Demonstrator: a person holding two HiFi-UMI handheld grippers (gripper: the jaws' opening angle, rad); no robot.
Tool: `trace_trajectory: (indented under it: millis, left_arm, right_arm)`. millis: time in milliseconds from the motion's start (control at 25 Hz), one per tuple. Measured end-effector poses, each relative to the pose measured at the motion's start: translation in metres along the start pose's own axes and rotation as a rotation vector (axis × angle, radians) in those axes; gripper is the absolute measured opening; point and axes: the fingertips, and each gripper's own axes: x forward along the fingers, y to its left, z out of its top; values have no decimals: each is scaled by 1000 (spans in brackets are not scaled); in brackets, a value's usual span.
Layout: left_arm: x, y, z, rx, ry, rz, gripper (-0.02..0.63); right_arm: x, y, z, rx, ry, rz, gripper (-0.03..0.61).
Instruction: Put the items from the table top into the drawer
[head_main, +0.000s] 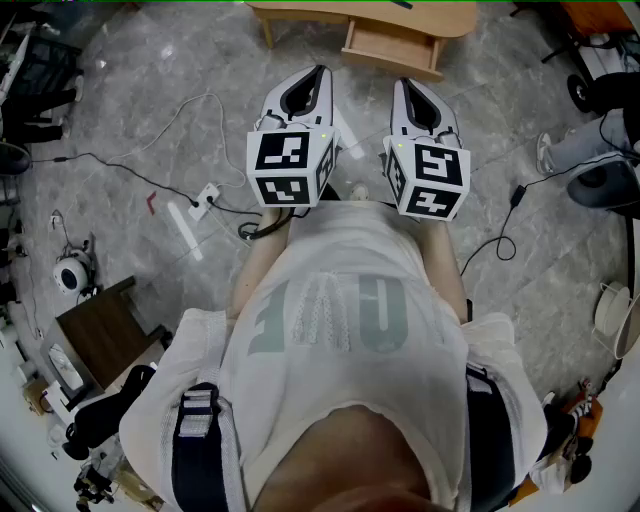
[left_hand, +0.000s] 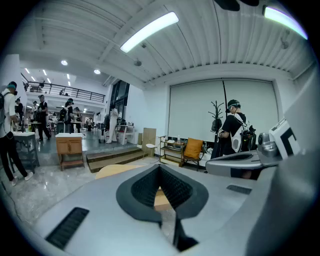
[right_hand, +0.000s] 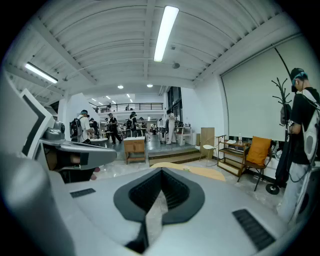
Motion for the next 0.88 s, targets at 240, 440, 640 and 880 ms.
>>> trace_trajectory:
  millis: [240,440,640,880]
  left_arm:
    - [-5,1,4,-1,-5,-6,8]
    - [0,2,5,-1,-18,-11,8]
    - [11,2,14,-3,-23,-16,8]
    - [17,7,19,-5,-23,-3,8]
  right_arm:
    - [-6,2,2,-6,-7,3,2]
    - [-5,-1,3,-22,-15,-1,2]
    - [-1,-14,13,26,-50,-7,2]
    - [9,-24,11,62,-53,-3,2]
